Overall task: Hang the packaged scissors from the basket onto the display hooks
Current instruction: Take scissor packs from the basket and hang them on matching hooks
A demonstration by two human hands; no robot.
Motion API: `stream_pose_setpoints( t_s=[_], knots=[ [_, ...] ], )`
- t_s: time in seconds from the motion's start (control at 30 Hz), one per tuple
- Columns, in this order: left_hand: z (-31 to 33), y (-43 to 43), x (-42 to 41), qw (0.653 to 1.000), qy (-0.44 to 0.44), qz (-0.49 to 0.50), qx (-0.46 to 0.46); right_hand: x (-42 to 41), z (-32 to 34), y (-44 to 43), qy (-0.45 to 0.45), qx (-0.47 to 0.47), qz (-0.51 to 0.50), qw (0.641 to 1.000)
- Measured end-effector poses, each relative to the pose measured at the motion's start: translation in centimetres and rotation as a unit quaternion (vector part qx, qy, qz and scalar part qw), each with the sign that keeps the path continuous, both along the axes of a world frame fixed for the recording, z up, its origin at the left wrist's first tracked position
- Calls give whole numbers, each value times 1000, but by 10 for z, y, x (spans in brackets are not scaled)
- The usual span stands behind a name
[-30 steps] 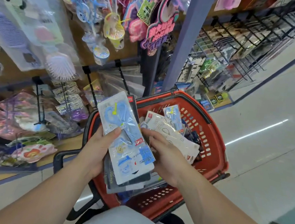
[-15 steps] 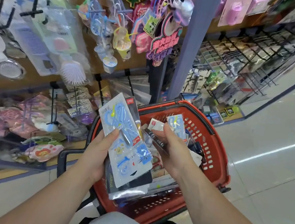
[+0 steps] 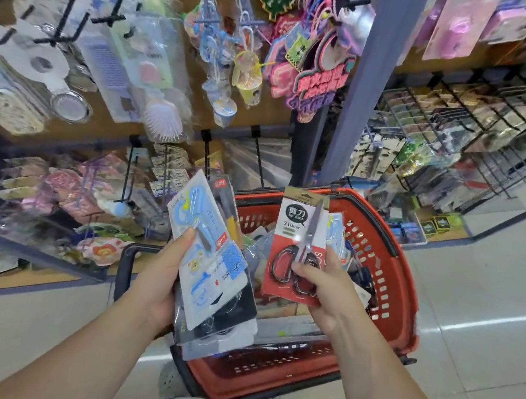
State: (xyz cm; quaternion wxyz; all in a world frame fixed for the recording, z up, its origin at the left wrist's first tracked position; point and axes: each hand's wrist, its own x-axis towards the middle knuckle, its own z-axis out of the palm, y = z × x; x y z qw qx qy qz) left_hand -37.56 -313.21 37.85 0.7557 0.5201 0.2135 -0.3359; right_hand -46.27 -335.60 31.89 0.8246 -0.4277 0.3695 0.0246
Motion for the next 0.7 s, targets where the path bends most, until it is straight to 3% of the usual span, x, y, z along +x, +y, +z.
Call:
stream_pose_setpoints(
  t_s=[0.37,0.7],
  knots=[
    [80,73,48,992,-83,76,-61,56,85,66,-128,-174,55,975],
    [146,282,111,966,-183,128,-128,140,172,259,-231,-265,81,933]
  ],
)
